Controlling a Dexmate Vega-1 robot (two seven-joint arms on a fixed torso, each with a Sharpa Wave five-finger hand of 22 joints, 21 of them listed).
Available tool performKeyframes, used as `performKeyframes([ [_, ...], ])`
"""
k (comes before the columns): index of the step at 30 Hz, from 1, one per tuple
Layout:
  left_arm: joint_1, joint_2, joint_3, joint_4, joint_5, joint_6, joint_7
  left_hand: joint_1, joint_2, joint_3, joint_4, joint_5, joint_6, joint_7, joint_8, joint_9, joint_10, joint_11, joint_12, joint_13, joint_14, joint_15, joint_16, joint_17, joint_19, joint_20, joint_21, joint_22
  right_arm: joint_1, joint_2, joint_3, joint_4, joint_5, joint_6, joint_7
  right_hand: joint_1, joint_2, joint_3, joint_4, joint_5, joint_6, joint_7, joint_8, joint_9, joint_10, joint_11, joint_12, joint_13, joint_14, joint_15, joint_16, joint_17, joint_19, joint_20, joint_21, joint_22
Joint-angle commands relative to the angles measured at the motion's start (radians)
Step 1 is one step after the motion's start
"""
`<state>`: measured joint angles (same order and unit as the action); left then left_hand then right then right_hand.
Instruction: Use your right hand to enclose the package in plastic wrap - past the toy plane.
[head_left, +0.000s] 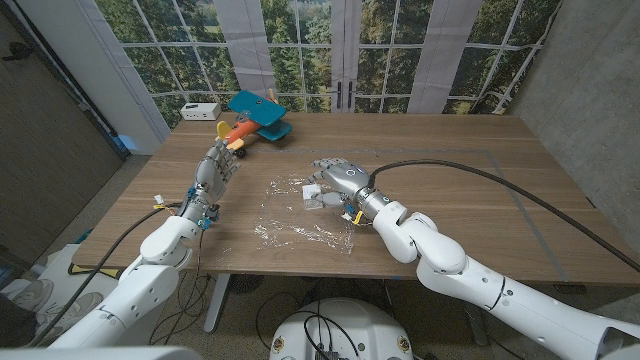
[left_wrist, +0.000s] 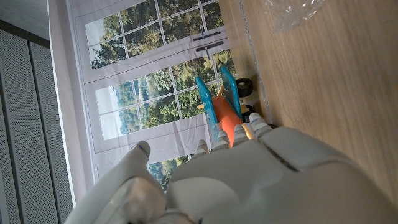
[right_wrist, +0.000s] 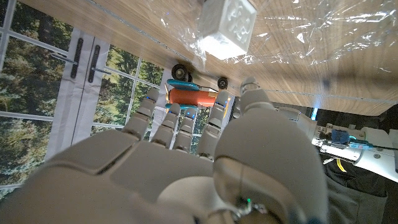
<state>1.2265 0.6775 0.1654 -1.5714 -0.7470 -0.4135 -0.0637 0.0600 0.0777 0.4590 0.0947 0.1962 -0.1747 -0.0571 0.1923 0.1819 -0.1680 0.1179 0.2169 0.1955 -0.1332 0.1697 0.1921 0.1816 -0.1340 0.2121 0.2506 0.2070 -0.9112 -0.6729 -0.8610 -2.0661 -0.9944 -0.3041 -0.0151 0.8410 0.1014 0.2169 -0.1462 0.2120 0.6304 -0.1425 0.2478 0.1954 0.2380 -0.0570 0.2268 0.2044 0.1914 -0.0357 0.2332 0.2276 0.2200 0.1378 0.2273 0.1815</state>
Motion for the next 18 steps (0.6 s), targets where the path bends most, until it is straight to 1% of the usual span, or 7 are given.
performKeyframes([
  [1,0.006,0.016,-0.013,-0.005,-0.018,-0.008,-0.031,0.004,0.0,0.0,-0.004,0.0,-0.048,-0.004,-0.002,0.002,-0.007,0.002,-0.001,0.003,0.003,0.007,-0.002,0.002,0.008,0.001,-0.004,0.002,-0.06,0.014,0.003,-0.046,-0.059,-0.008,0.009,-0.013,-0.02,-0.004,0.008,0.003,0.004,0.016,-0.004,0.001,0.004,0.002,-0.001,0.003,-0.015,-0.006,-0.002,0.002,-0.011,0.004,-0.009,0.0],
  [3,0.015,0.022,-0.019,-0.012,-0.019,-0.007,-0.028,0.004,0.0,0.0,-0.004,0.0,-0.048,-0.004,-0.002,0.002,-0.008,0.0,-0.001,0.003,0.003,0.006,-0.003,0.002,0.008,0.001,-0.004,0.002,-0.07,0.017,-0.004,-0.056,-0.084,-0.015,0.016,-0.016,-0.026,-0.007,0.008,0.004,0.009,0.017,-0.004,0.001,-0.001,0.001,-0.005,0.003,-0.025,-0.001,-0.007,0.001,-0.02,0.008,-0.013,0.0],
  [6,0.027,0.021,-0.032,-0.012,-0.043,-0.013,-0.043,0.004,0.0,0.0,-0.004,0.0,-0.048,-0.005,-0.002,0.002,-0.008,0.003,-0.001,0.003,0.002,0.006,-0.003,0.002,0.008,0.001,-0.005,0.002,-0.081,0.032,-0.023,-0.067,-0.143,-0.043,0.058,-0.015,-0.032,-0.007,0.005,0.007,0.011,0.016,-0.005,0.002,-0.012,-0.003,-0.011,0.003,-0.039,0.0,-0.012,0.001,-0.029,0.009,-0.018,0.0],
  [8,0.037,0.029,-0.041,-0.014,-0.045,-0.014,-0.045,0.004,0.0,0.0,-0.004,0.0,-0.048,-0.004,-0.002,0.002,-0.007,0.002,-0.001,0.003,0.002,0.006,-0.003,0.002,0.008,0.001,-0.005,0.002,-0.088,0.047,-0.035,-0.07,-0.182,-0.068,0.093,-0.015,-0.037,-0.007,0.004,0.013,-0.008,0.003,-0.017,0.003,-0.035,-0.011,-0.022,0.003,-0.065,0.007,-0.021,0.001,-0.05,0.014,-0.026,0.0],
  [10,0.048,0.033,-0.052,-0.017,-0.059,-0.014,-0.054,0.004,0.0,0.0,-0.004,0.0,-0.047,-0.004,-0.001,0.002,-0.007,0.002,-0.001,0.003,0.001,0.005,-0.003,0.002,0.007,0.001,-0.005,0.002,-0.099,0.065,-0.046,-0.07,-0.221,-0.095,0.116,-0.007,-0.039,-0.003,-0.001,0.018,-0.036,-0.007,-0.031,0.004,-0.06,-0.008,-0.031,0.003,-0.088,0.021,-0.028,0.001,-0.072,0.021,-0.033,0.0],
  [13,0.068,0.055,-0.071,-0.03,-0.061,-0.001,-0.05,0.004,0.0,0.0,-0.004,0.0,-0.047,-0.004,-0.001,0.002,-0.007,0.002,-0.001,0.003,0.0,0.006,-0.004,0.002,0.007,0.002,-0.005,0.002,-0.112,0.097,-0.069,-0.059,-0.301,-0.138,0.144,-0.004,-0.039,-0.001,-0.001,0.021,-0.059,-0.007,-0.041,0.005,-0.076,-0.005,-0.035,0.003,-0.108,0.031,-0.032,0.002,-0.085,0.029,-0.036,0.001],
  [18,0.095,0.067,-0.102,-0.04,-0.1,0.015,-0.067,0.003,-0.001,-0.001,-0.004,0.0,-0.049,-0.006,-0.002,0.002,-0.009,0.002,-0.002,0.003,-0.002,0.006,-0.004,0.002,0.007,0.002,-0.005,0.002,-0.135,0.137,-0.071,-0.054,-0.304,-0.164,0.177,-0.009,-0.04,-0.003,0.003,0.022,-0.073,-0.002,-0.046,0.006,-0.082,-0.003,-0.036,0.003,-0.118,0.037,-0.033,0.003,-0.094,0.036,-0.037,0.001],
])
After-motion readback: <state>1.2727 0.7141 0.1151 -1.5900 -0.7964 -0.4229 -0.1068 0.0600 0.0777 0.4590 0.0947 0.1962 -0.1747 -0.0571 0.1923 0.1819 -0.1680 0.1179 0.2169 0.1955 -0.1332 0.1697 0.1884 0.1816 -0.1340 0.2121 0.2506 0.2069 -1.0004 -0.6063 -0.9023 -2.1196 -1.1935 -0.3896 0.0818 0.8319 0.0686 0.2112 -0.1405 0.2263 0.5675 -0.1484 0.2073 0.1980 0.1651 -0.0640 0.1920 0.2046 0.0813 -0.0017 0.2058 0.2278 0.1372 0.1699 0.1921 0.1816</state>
